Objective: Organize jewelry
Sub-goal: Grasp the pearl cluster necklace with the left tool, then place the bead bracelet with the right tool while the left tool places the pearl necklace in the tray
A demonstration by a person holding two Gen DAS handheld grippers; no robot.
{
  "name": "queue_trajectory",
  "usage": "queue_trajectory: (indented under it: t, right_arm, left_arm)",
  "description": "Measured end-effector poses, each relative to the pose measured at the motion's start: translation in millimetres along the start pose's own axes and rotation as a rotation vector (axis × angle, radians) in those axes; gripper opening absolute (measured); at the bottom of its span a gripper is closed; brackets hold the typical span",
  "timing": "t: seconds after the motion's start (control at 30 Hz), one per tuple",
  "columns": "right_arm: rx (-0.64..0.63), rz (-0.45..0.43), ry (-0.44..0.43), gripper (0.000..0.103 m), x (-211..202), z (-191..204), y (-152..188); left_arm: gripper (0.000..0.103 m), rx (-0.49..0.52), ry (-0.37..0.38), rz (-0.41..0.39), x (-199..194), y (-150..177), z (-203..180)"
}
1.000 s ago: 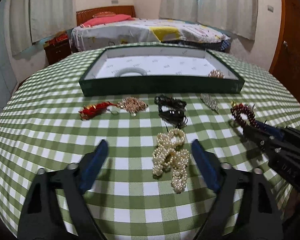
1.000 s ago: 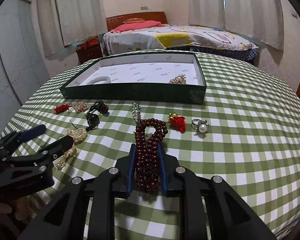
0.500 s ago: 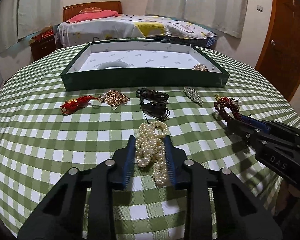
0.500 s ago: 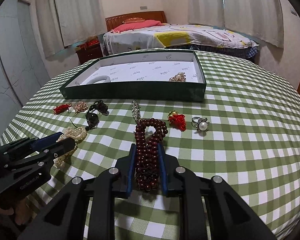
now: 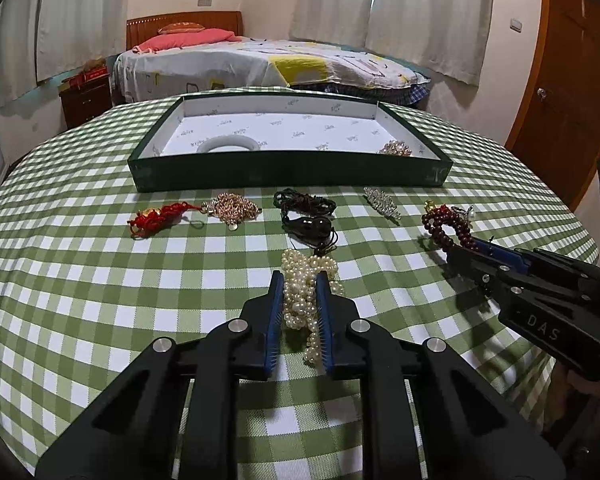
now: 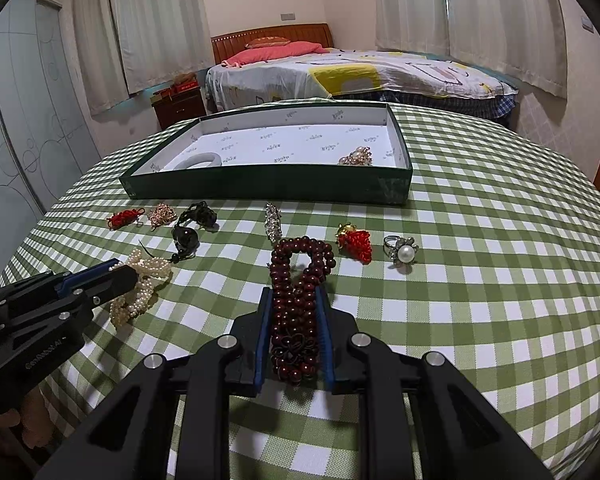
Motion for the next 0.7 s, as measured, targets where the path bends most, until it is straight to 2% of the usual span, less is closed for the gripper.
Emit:
queue_trajectory:
  t: [0.37, 0.7]
  right_arm:
    - [-0.007, -0.044, -0.002, 0.021, -10.5, 1.5, -4.2]
    - [-0.013, -0.101, -0.015, 0.021, -24.9, 7.1, -19.6]
  left_arm:
    - [0.016, 0.021, -0.011, -0.077, -21.6, -9.2, -4.6]
    - [0.016, 0.023, -0.017, -0.149, -36.4, -31.1, -5.0]
Point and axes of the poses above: each gripper's, at about its wrist camera, not at the fingertips, and x roughly the way its jaws point, z to its left, y to its underside, the point moved 1 cm from there along x, roughly the way its jaws point, and after that the axes turned 1 degree about -y, right-handed, at the moved point
